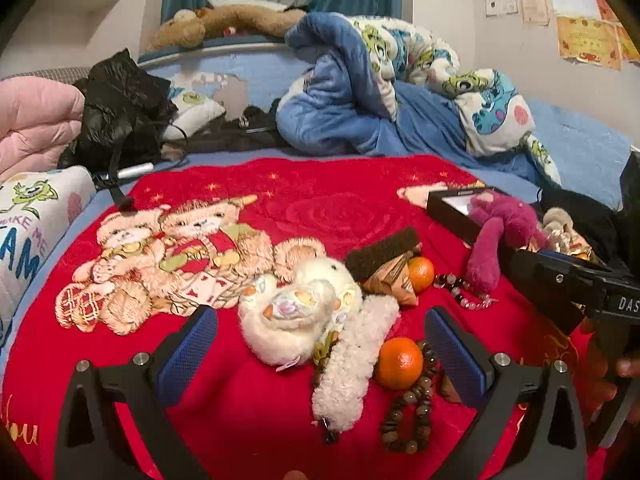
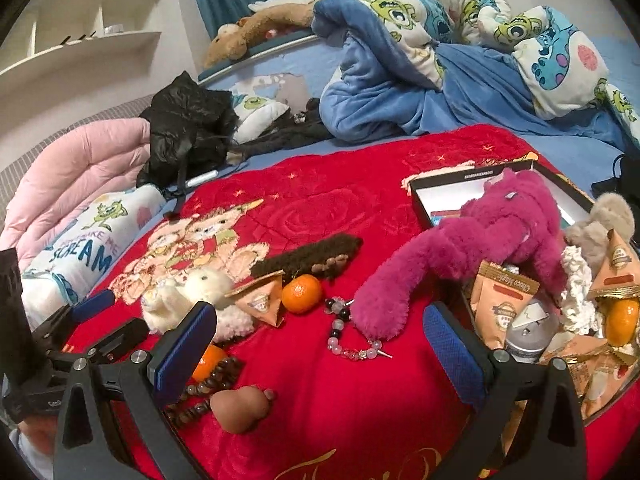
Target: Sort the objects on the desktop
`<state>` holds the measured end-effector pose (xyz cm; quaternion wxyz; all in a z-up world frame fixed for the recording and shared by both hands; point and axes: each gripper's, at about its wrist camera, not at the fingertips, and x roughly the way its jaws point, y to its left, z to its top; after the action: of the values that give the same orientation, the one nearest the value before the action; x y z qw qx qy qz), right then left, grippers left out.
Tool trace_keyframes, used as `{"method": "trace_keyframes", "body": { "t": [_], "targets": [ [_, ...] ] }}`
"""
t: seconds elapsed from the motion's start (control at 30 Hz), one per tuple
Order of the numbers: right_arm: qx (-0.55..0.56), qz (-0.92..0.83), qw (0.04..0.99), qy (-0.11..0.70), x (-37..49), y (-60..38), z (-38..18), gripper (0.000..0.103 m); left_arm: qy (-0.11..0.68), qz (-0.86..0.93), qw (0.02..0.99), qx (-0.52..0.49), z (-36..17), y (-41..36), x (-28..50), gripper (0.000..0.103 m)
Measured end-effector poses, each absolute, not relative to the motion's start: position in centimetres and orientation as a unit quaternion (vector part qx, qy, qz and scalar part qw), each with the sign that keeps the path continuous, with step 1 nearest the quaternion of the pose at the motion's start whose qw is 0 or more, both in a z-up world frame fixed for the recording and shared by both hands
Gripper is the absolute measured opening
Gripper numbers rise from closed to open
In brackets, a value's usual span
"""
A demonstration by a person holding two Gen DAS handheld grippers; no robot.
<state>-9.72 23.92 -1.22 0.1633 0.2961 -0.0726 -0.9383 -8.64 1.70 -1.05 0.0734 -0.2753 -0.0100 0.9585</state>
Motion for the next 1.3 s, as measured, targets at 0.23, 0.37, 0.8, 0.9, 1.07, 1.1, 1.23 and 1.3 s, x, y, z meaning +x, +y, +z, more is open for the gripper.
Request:
{"method": "trace_keyframes", "body": {
  "t": [0.23,0.37,0.8,0.9,1.07,1.1,1.23,1.3],
  "targets": [
    [0.312,-0.935,0.161,-0.058,-10.3,23.6,-2.1,0.103,-0.007,0.951,0.076,-0.298,-2.1,1.9,-9.7,0.103],
    [0.321,-0.932,0.156,-0.060,-10.7,23.9,-2.7,0.103,-0.010,0.949,0.073,-0.306,-2.4,1.8,-10.0,0.103],
    [0.344,-0.925,0.149,-0.070,-11.6,24.5,-3.9,0.103,0.005,0.938,0.060,-0.340,-3.7,2.2,-10.9,0.103],
    [0.350,-0.922,0.148,-0.066,-11.8,24.3,-4.2,0.103,0.004,0.935,0.050,-0.351,-4.1,2.1,-11.2,0.103],
    [0.351,-0.923,0.146,-0.056,-11.9,23.9,-4.3,0.103,-0.001,0.933,0.050,-0.357,-4.4,1.9,-11.6,0.103],
    [0.352,-0.923,0.146,-0.054,-11.9,23.8,-4.3,0.103,-0.001,0.932,0.051,-0.358,-4.4,2.0,-11.7,0.103],
    [0.346,-0.921,0.172,-0.050,-11.6,23.4,-4.2,0.103,-0.007,0.929,0.057,-0.366,-4.8,2.0,-12.5,0.103],
    [0.347,-0.922,0.170,-0.033,-11.5,22.8,-4.3,0.103,-0.022,0.925,0.061,-0.374,-5.0,1.6,-12.9,0.103]
  ]
}}
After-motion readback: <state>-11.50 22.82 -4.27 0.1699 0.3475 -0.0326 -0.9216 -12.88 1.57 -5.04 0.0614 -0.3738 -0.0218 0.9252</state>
